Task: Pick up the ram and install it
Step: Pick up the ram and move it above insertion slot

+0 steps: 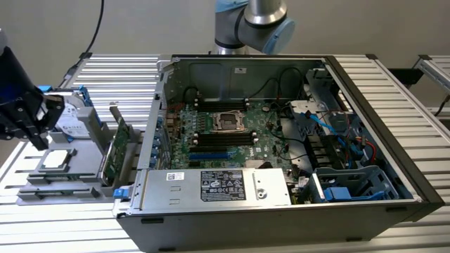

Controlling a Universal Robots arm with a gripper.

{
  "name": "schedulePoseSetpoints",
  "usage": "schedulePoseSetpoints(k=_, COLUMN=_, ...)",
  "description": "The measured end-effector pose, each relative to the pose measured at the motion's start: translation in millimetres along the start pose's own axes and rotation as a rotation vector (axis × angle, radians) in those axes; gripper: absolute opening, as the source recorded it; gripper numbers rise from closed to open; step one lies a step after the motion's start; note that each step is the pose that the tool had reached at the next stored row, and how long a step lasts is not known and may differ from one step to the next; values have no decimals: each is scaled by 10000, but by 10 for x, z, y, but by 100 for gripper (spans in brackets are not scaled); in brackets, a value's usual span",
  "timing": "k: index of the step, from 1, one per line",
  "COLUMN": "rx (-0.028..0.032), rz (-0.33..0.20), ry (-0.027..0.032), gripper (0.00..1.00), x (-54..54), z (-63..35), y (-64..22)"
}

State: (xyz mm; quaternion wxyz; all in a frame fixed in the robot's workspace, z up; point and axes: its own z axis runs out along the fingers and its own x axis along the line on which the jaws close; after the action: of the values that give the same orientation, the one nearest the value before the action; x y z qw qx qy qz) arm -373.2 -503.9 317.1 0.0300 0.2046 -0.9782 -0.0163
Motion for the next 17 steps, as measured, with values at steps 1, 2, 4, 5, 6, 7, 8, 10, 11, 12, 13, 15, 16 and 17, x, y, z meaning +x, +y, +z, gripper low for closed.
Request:
schedulePoseSetpoints(k=1, rx=10, rz=-178, ry=8, gripper=11, x=0, z=9, y=0)
schedulePoseSetpoints(k=2, rx=19, rz=-358, ry=15, gripper=11, x=-1, z=20, y=-1)
schedulePoseSetpoints(k=4, rx=38, rz=-733, ry=33, gripper=11, x=-2, z=42, y=-2)
schedulePoseSetpoints(k=5, rx=48, rz=-913, ry=40, gripper=11, x=-2, z=52, y=-2)
schedulePoseSetpoints(k=6, rx=57, rz=-1086, ry=48, gripper=11, x=-3, z=63, y=-3)
schedulePoseSetpoints(k=7, rx=66, rz=-1267, ry=56, gripper=11, x=-4, z=74, y=-3)
schedulePoseSetpoints(k=8, rx=76, rz=-1451, ry=64, gripper=11, x=-4, z=85, y=-4)
schedulePoseSetpoints(k=10, rx=94, rz=-1810, ry=80, gripper=11, x=-6, z=108, y=-5)
schedulePoseSetpoints(k=11, rx=105, rz=-1999, ry=89, gripper=11, x=-6, z=120, y=-5)
schedulePoseSetpoints(k=12, rx=114, rz=-2180, ry=98, gripper=11, x=-7, z=131, y=-6)
schedulePoseSetpoints(k=13, rx=123, rz=-2358, ry=105, gripper=11, x=-7, z=142, y=-6)
schedulePoseSetpoints(k=15, rx=142, rz=-2724, ry=121, gripper=11, x=-8, z=162, y=-7)
schedulePoseSetpoints(k=16, rx=151, rz=-2902, ry=128, gripper=11, x=-9, z=171, y=-8)
schedulePoseSetpoints(k=17, rx=161, rz=-3083, ry=137, gripper=11, x=-9, z=179, y=-8)
